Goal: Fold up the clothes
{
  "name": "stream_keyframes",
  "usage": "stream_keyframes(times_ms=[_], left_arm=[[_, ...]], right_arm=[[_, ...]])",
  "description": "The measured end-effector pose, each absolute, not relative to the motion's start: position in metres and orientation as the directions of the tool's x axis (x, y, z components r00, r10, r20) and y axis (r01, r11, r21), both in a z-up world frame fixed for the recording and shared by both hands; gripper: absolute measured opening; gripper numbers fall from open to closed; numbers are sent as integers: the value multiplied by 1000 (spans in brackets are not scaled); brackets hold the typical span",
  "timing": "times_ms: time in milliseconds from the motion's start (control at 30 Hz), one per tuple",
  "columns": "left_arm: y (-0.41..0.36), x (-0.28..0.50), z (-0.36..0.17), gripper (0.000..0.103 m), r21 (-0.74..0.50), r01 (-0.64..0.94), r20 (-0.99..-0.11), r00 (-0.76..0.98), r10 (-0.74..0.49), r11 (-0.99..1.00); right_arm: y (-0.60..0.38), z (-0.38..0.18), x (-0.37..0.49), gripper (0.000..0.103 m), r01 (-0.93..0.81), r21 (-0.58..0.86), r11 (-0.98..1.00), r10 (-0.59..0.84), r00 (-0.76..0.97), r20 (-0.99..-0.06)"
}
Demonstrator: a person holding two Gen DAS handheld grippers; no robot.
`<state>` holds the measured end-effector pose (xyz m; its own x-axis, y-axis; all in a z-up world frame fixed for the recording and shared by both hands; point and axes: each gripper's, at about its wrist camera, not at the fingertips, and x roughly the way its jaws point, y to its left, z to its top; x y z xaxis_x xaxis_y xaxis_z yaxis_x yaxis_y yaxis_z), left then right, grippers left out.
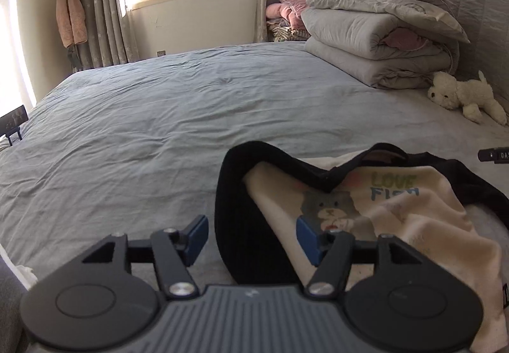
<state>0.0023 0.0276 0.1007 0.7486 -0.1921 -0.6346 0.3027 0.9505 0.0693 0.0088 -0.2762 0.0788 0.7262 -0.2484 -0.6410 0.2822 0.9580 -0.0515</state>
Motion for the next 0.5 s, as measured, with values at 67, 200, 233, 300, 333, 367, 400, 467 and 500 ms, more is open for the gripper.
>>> stream_keyframes(times_ms=[67, 200, 233, 300, 333, 367, 400, 467, 500], left_arm=[[25, -16, 95, 63, 30, 316, -674, 707, -214, 948], [26, -65, 94, 63, -125, 346, -678, 654, -335, 930], [25, -78, 95, 63, -137, 368, -668, 652, -360, 920], [21, -97, 94, 63, -120, 406, -648, 659, -381, 906], [20, -106, 94, 63, -112, 425, -639, 662, -392, 898], [18, -114, 94, 63, -102, 442, -631, 664, -401, 891], [17, -119, 92, 63, -88, 454, -628, 666, -404, 887], [17, -123, 88, 62, -100, 466, -632, 652, -418, 879], [18, -123, 85, 62, -117, 468, -638, 641, -427, 876]], right_arm=[[-264, 79, -7, 42, 227, 6, 974, -163, 721, -674], [-242, 75, -48, 52, 130, 46, 990, -57, 689, -723], [-238, 73, -59, 53, 113, 56, 992, -36, 677, -735], [-239, 61, -79, 53, 95, 116, 989, 29, 636, -771], [-239, 55, -87, 53, 90, 148, 985, 63, 614, -787], [-237, 48, -93, 53, 91, 182, 979, 94, 589, -803], [-235, 41, -99, 53, 95, 216, 972, 126, 563, -817], [-226, 29, -108, 54, 87, 241, 967, 160, 533, -831], [-220, 26, -111, 54, 70, 227, 971, 155, 533, -832]])
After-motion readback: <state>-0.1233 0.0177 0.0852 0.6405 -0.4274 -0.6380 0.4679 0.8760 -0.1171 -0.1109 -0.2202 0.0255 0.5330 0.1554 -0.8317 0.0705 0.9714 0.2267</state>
